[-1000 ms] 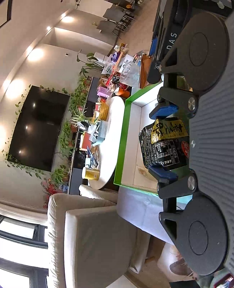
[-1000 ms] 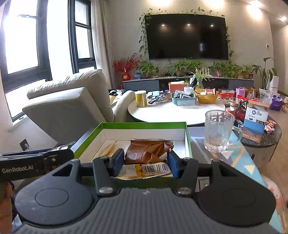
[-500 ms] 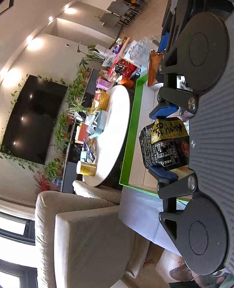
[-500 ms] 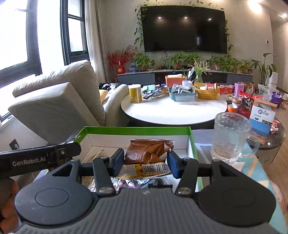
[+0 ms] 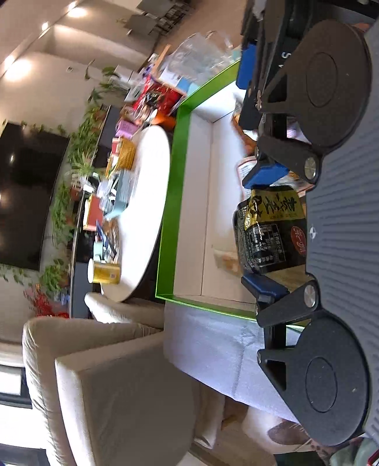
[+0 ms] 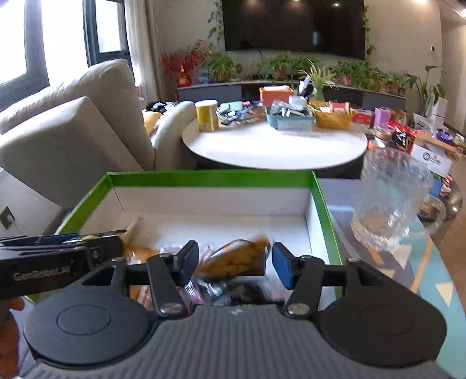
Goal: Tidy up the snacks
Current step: 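Carry both packs over the green box and open both tools inside, then grasp the pink-and-blue sausage pack with the left tool while the right tool grasps the yellow cake pack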
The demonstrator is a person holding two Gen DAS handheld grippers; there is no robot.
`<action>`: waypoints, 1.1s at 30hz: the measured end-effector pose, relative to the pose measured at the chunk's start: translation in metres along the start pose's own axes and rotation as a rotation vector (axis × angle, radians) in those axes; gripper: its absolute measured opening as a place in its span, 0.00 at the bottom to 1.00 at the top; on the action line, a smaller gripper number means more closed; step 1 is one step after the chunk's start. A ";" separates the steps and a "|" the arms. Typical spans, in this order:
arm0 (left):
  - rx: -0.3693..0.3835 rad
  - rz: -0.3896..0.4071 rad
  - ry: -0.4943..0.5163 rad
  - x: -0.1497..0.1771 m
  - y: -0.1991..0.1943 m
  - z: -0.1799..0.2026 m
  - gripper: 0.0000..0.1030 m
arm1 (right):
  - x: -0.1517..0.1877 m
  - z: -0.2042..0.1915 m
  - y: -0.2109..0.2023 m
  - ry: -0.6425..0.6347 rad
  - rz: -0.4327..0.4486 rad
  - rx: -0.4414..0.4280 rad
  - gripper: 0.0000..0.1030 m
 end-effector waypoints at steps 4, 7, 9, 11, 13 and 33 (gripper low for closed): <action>-0.007 0.010 0.004 0.007 -0.017 -0.005 0.61 | 0.009 -0.003 -0.017 -0.026 0.009 0.019 0.55; 0.009 0.010 -0.008 0.010 -0.032 -0.010 0.61 | 0.012 -0.005 -0.028 -0.040 0.018 0.025 0.56; 0.026 0.009 -0.010 0.014 -0.044 -0.014 0.61 | 0.013 -0.005 -0.036 -0.036 0.026 0.021 0.56; 0.044 0.005 -0.008 0.020 -0.055 -0.015 0.61 | 0.016 -0.006 -0.046 -0.028 0.037 0.013 0.56; 0.065 0.011 -0.013 0.031 -0.069 -0.015 0.63 | 0.021 -0.008 -0.057 -0.020 0.052 0.007 0.56; -0.063 -0.092 0.119 0.099 -0.094 0.080 0.70 | 0.076 0.012 -0.125 -0.020 0.063 0.077 0.56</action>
Point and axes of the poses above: each gripper's, at about its wrist camera, not at the fingertips, and y roughly the way its jaws point, z to its right, x to its underside, the point moved 3 cm from there along y, roughly the way its jaws point, and after that the axes turned 11 degrees about -x, right-handed, at the moved point
